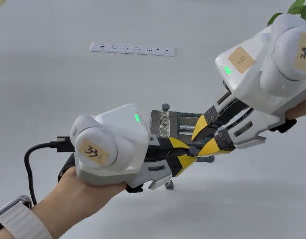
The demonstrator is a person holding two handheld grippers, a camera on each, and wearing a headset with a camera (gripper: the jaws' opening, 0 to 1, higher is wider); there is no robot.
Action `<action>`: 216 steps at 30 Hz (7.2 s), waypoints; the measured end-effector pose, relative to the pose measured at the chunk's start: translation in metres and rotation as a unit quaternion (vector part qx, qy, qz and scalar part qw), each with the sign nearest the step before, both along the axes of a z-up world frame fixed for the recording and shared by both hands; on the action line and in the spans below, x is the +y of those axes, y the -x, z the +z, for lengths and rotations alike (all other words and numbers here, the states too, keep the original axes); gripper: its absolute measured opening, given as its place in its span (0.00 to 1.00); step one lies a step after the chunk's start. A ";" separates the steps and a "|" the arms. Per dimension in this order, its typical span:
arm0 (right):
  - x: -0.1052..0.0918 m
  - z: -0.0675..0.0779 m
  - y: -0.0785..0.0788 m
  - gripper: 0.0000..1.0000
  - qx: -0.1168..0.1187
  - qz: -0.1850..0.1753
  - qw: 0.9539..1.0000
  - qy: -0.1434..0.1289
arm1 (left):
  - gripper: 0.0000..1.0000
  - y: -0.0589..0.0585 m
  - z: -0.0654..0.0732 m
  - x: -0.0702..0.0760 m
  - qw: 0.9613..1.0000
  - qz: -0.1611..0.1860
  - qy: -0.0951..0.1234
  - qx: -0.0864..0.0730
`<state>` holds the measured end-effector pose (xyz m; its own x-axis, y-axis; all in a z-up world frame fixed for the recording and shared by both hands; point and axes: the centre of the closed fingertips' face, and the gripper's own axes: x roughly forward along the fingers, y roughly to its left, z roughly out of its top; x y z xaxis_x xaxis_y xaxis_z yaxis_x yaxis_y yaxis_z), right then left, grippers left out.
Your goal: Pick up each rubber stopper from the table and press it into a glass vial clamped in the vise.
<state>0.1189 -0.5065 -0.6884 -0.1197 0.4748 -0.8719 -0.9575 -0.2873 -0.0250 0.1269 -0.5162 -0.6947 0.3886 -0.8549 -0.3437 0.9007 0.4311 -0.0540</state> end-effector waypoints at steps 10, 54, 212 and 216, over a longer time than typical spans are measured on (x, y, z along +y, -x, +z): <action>0.004 0.000 0.003 0.10 0.017 -0.008 1.000 -0.014 | 0.04 0.001 0.007 0.000 1.000 0.009 0.022 -0.009; 0.007 -0.001 -0.011 0.06 0.033 -0.020 0.999 -0.008 | 0.30 -0.008 0.007 0.010 0.998 0.047 0.046 -0.017; 0.046 -0.080 -0.129 0.07 -0.064 0.116 0.982 0.133 | 0.92 -0.029 -0.068 0.083 0.984 0.160 -0.017 0.079; 0.046 -0.080 -0.129 0.07 -0.066 0.117 0.982 0.134 | 0.92 -0.030 -0.067 0.083 0.984 0.159 -0.016 0.079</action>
